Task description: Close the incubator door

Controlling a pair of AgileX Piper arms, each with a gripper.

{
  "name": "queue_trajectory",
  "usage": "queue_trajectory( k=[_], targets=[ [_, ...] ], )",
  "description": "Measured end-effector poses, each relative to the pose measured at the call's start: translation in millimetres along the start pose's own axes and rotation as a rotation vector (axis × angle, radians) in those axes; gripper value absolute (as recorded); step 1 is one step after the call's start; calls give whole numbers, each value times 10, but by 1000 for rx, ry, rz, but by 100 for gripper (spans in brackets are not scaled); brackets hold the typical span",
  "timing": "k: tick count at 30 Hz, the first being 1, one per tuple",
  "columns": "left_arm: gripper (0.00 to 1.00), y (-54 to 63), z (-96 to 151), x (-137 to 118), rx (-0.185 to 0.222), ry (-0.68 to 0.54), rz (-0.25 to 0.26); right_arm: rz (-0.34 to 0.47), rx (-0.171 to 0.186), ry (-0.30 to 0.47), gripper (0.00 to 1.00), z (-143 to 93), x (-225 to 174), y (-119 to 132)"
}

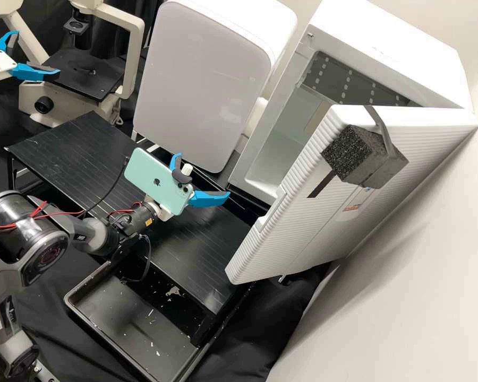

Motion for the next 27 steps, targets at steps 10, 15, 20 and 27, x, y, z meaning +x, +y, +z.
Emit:
queue_trajectory(
  k=[10,15,20,27],
  targets=[
    [100,0,0,0,0,0,0,0,0,0,100,0,0,0],
    [100,0,0,0,0,0,0,16,-1,5,100,32,-85,-1],
    [100,0,0,0,0,0,0,83,-21,51,100,66,-398,93],
    [100,0,0,0,0,0,0,261,-26,99,100,16,-1003,357]
  ],
)
